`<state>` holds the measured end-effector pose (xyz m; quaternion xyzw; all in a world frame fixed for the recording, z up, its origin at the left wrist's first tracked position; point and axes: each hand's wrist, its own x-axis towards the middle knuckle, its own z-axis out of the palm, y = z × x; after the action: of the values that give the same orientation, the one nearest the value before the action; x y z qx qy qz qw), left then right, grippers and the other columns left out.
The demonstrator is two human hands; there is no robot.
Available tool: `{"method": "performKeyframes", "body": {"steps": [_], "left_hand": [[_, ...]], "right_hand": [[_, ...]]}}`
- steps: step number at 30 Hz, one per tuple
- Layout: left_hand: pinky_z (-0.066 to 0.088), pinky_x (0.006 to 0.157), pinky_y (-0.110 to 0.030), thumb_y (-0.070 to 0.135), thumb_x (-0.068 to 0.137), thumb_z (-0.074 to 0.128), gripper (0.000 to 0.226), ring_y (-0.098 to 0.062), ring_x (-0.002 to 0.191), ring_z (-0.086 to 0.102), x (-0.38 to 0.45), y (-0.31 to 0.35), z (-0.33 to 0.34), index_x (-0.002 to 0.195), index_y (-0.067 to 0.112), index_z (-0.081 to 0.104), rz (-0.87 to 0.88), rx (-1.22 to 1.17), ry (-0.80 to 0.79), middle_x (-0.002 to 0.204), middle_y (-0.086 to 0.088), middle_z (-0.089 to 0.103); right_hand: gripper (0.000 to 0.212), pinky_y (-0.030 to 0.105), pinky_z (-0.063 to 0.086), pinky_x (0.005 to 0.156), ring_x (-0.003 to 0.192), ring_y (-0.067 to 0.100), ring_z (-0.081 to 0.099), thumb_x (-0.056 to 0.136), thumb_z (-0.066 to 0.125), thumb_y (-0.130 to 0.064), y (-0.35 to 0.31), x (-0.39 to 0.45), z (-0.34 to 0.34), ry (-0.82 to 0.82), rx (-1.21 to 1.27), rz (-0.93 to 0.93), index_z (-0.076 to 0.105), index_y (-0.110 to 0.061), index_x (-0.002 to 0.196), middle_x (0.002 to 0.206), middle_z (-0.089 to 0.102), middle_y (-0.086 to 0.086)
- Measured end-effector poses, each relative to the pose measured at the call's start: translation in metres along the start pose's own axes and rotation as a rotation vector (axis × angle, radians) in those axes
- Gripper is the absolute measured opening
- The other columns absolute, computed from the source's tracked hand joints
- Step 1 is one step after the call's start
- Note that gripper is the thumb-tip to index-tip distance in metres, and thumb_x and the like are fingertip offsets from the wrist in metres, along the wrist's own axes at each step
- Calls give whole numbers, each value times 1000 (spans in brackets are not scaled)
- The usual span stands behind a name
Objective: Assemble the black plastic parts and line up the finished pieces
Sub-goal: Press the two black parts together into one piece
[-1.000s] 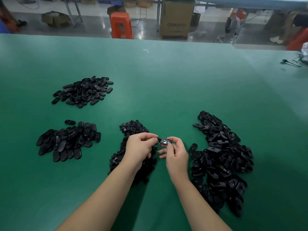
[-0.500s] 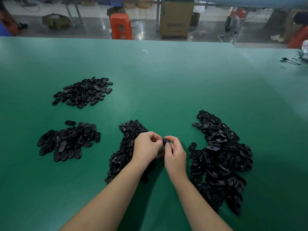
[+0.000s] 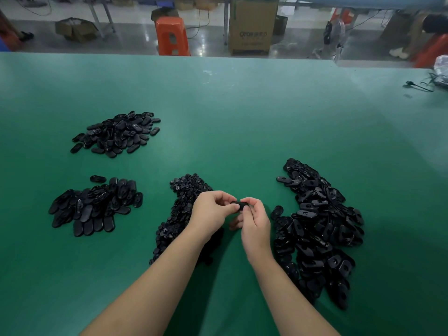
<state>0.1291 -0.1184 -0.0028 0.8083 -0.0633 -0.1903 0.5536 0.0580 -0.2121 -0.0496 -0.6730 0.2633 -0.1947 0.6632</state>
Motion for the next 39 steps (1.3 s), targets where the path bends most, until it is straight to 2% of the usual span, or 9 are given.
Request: {"method": "performKeyframes", "body": {"steps": [2, 4, 9, 12, 19, 26, 31, 35, 39], "left_hand": [[45, 57, -12, 8, 80, 83, 10, -1, 58, 60, 0, -1, -1, 83, 15, 77, -13, -50, -18, 65, 8, 69], [45, 55, -11, 5, 80, 82, 10, 1, 55, 61, 0, -1, -1, 85, 11, 77, -22, -85, -25, 65, 7, 71], [37, 42, -13, 2, 84, 76, 12, -1, 38, 48, -1, 1, 2, 82, 14, 76, -49, -108, -40, 63, 4, 70], [36, 40, -18, 4, 85, 74, 10, -7, 37, 44, -1, 1, 3, 83, 14, 76, -52, -96, -41, 62, 4, 70], [37, 39, -19, 9, 82, 75, 5, -10, 37, 46, -2, -1, 4, 82, 14, 74, -54, -47, -10, 59, 8, 68], [40, 42, -22, 13, 77, 77, 6, -15, 38, 49, -3, 1, 10, 76, 16, 73, -88, -48, 23, 57, 8, 67], [43, 43, -24, 13, 77, 76, 4, -13, 40, 52, -3, 1, 11, 77, 16, 73, -88, -42, 20, 60, 7, 68], [48, 45, -22, 13, 81, 76, 3, -8, 46, 58, -5, 3, 7, 80, 16, 75, -37, -4, -20, 65, 6, 70], [43, 43, -20, 14, 87, 70, 12, -16, 42, 62, -5, 2, -2, 79, 21, 75, -28, 68, -34, 63, 12, 69]], "right_hand": [[20, 29, 52, 59, 56, 11, 59, 102, 50, -7, -1, 0, 0, 2, -22, -27, 59, -25, 97, 70, 67, -5], [17, 25, 50, 56, 55, 9, 58, 101, 53, -8, -1, 0, 0, 6, -37, -48, 58, -24, 98, 70, 66, -7], [15, 24, 48, 52, 55, 9, 55, 103, 50, -9, -2, -1, -1, 12, -44, -38, 57, -21, 99, 70, 65, -7], [15, 24, 46, 49, 50, 7, 52, 104, 48, -8, -3, -1, 0, 9, -45, -38, 57, -20, 99, 65, 61, -8], [20, 26, 47, 49, 51, 6, 51, 104, 48, -11, -1, 0, -1, -7, -68, -32, 60, -26, 99, 66, 62, -11], [19, 47, 54, 69, 66, 8, 57, 103, 52, -16, 3, 2, -1, 12, -87, -30, 63, -30, 98, 77, 67, -10], [17, 48, 55, 71, 74, 13, 62, 103, 53, -19, 3, 0, -1, 21, -92, -49, 63, -32, 97, 87, 72, -5], [18, 45, 55, 73, 77, 10, 64, 103, 53, -17, 2, 0, -1, 24, -125, -75, 59, -32, 97, 89, 70, -12], [16, 37, 56, 80, 85, 9, 66, 103, 54, -17, 1, 0, 1, -9, -174, -88, 58, -31, 99, 89, 69, -11]]}}
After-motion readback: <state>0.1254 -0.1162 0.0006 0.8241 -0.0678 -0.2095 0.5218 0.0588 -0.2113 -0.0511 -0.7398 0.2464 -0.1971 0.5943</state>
